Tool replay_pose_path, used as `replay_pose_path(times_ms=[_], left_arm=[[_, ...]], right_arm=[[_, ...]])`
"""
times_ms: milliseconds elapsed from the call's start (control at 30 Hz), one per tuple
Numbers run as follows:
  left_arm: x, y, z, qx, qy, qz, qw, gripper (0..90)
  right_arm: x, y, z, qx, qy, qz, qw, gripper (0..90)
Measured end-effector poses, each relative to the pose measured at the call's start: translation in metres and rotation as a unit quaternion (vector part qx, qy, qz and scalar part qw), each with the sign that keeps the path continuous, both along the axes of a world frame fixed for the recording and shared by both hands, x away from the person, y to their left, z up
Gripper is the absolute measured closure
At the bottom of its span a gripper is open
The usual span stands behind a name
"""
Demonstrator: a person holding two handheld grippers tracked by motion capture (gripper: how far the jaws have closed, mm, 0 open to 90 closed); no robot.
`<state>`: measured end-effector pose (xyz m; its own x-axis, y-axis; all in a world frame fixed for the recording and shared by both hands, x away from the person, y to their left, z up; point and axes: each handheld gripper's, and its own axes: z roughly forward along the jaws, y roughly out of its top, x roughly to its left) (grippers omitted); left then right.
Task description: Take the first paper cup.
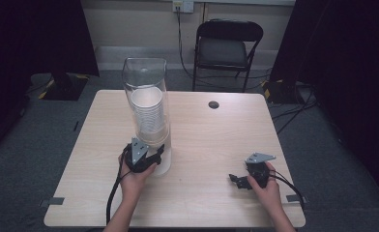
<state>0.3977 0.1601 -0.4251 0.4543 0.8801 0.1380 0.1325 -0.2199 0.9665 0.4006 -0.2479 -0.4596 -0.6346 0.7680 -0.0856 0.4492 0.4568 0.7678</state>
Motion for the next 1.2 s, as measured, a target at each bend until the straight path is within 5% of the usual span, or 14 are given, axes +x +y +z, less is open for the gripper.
replay_pose_path(times_ms=[33,67,100,133,167,200,233,400,467,767,1200], left_arm=[[0.000,0.000,-0.004,0.050,0.044,0.013,0.9977,37.1],[0.007,-0.001,-0.021,0.096,0.143,0.012,0.9850,37.0],[0.005,0.005,-0.038,0.041,0.143,0.017,0.9888,36.4],[0.002,0.010,-0.038,0.013,0.143,0.030,0.9891,36.5],[0.000,0.011,-0.037,0.013,0.127,0.019,0.9916,36.5],[0.000,0.011,-0.037,0.013,0.127,0.019,0.9916,36.4],[-0.001,0.009,-0.037,0.038,0.121,0.011,0.9918,36.4],[-0.004,0.019,-0.038,0.045,0.129,0.007,0.9906,35.8],[-0.004,0.024,-0.039,0.028,0.137,0.009,0.9902,35.6],[-0.008,0.035,-0.036,0.041,0.138,0.006,0.9896,35.2],[-0.004,0.062,-0.035,0.025,0.145,0.034,0.9885,34.5]], right_arm=[[0.000,0.000,0.000,0.000,0.000,0.001,1.0000,7.5],[0.000,0.000,0.000,0.001,0.001,0.000,1.0000,7.4],[0.000,0.000,0.000,0.000,0.000,0.000,1.0000,7.4],[0.000,0.000,0.000,0.000,0.001,0.001,1.0000,7.3],[-0.001,0.000,0.000,0.001,0.003,0.001,1.0000,7.3],[-0.001,0.000,0.000,0.001,0.003,0.001,1.0000,7.3],[-0.001,-0.001,0.000,0.001,0.003,0.001,1.0000,7.3],[0.000,-0.001,0.000,0.001,0.003,0.006,1.0000,6.4],[0.001,-0.002,0.000,0.000,0.004,0.008,1.0000,6.0],[0.001,-0.002,0.000,-0.001,0.003,0.008,1.0000,6.0],[0.001,-0.002,0.000,-0.001,0.004,0.008,1.0000,6.0]])
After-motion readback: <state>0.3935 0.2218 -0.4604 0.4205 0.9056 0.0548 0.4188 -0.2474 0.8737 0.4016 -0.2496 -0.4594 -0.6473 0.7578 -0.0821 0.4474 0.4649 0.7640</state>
